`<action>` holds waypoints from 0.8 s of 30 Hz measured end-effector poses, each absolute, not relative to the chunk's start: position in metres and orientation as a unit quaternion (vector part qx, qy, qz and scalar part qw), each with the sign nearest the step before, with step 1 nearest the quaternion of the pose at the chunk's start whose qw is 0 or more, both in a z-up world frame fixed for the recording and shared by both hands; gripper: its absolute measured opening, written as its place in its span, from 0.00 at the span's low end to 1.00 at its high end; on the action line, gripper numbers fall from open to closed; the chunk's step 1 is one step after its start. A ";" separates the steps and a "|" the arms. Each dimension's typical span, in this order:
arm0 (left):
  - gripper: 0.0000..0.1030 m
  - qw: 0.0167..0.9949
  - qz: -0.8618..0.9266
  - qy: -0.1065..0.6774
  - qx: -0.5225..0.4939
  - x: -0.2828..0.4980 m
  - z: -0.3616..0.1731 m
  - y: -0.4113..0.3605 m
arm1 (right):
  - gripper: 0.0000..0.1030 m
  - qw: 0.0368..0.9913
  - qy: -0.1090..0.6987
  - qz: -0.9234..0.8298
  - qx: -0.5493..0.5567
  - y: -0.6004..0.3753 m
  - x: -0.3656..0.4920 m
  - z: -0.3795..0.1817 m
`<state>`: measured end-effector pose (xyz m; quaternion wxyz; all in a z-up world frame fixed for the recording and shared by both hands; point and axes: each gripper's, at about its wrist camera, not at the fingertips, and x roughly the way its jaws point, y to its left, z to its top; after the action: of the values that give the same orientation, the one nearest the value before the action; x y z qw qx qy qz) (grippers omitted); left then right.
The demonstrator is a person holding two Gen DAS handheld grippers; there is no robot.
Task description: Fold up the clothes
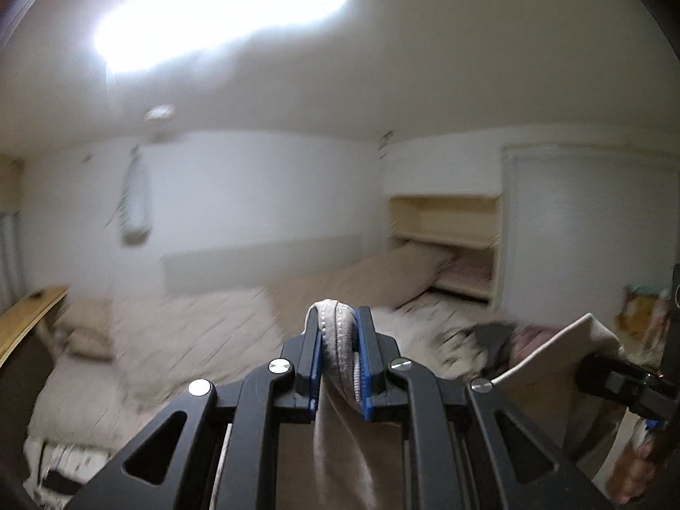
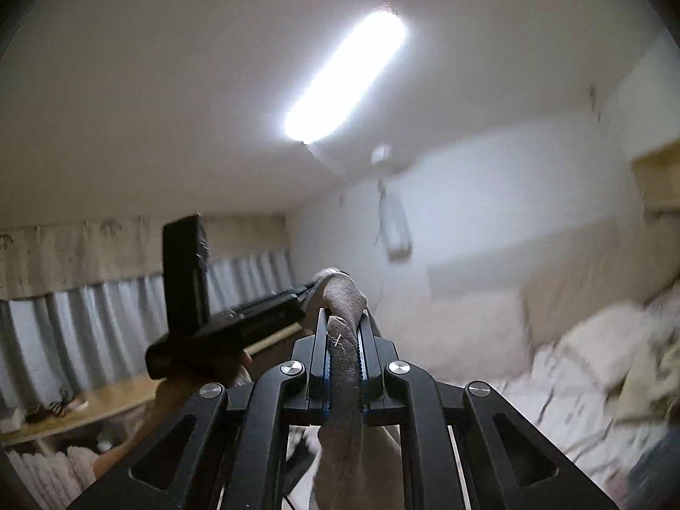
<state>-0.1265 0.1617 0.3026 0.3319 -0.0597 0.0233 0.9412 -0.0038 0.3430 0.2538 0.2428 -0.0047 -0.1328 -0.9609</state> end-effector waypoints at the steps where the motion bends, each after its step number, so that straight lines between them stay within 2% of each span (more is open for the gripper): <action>1: 0.14 0.352 0.935 0.017 -0.047 -0.120 0.317 0.168 | 0.11 0.236 -0.124 -0.963 -0.024 0.348 0.008 0.267; 4: 0.14 0.428 0.904 0.009 0.002 -0.090 0.360 0.185 | 0.11 0.228 -0.093 -0.964 -0.095 0.354 0.051 0.309; 7: 0.14 0.480 0.875 0.035 0.053 -0.054 0.388 0.195 | 0.11 0.239 -0.051 -0.957 -0.156 0.344 0.086 0.342; 9: 0.14 0.493 0.865 0.059 0.076 -0.039 0.394 0.195 | 0.11 0.255 -0.029 -0.950 -0.180 0.333 0.102 0.353; 12: 0.14 0.489 0.868 0.070 0.054 -0.051 0.382 0.183 | 0.11 0.266 -0.011 -0.950 -0.164 0.309 0.090 0.348; 16: 0.16 0.450 0.884 0.114 -0.043 -0.114 0.307 0.168 | 0.11 0.285 -0.043 -0.955 -0.067 0.290 0.028 0.296; 20: 0.35 0.377 0.898 0.143 -0.173 -0.185 0.178 0.134 | 0.11 0.318 -0.128 -0.936 0.087 0.272 -0.050 0.194; 22: 0.37 0.348 0.896 0.126 -0.248 -0.211 0.103 0.102 | 0.11 0.327 -0.178 -0.914 0.163 0.264 -0.079 0.132; 24: 0.46 0.315 0.894 0.096 -0.303 -0.221 0.041 0.062 | 0.11 0.318 -0.218 -0.890 0.245 0.254 -0.106 0.068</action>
<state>-0.2209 0.0617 0.0414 0.3150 -0.3031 0.0965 0.8942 -0.1056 0.2539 0.0684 0.3175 0.2451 -0.2176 -0.8898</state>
